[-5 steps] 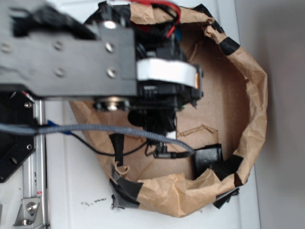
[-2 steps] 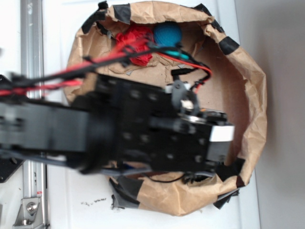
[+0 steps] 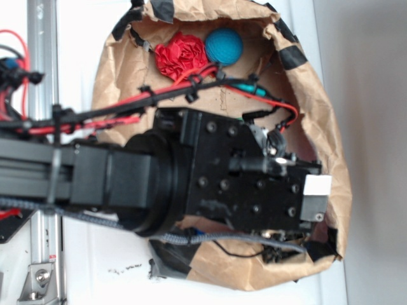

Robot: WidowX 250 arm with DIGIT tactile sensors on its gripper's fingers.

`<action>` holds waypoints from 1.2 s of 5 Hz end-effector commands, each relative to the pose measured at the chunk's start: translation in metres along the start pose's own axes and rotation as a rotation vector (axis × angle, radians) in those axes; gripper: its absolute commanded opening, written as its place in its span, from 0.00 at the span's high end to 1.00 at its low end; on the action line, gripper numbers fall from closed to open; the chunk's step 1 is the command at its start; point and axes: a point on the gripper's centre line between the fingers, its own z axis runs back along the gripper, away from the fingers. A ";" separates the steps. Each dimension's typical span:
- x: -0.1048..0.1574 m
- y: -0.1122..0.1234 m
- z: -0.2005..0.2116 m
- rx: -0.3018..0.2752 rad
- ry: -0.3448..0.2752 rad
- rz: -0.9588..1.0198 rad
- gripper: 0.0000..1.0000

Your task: Grab the black box.

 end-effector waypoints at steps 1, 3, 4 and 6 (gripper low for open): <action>0.018 -0.024 0.009 -0.107 -0.092 -0.050 0.00; 0.022 -0.041 -0.004 -0.176 -0.130 -0.080 0.00; 0.024 -0.051 -0.008 -0.267 -0.146 -0.114 0.00; 0.003 -0.055 -0.022 -0.322 -0.055 -0.203 0.00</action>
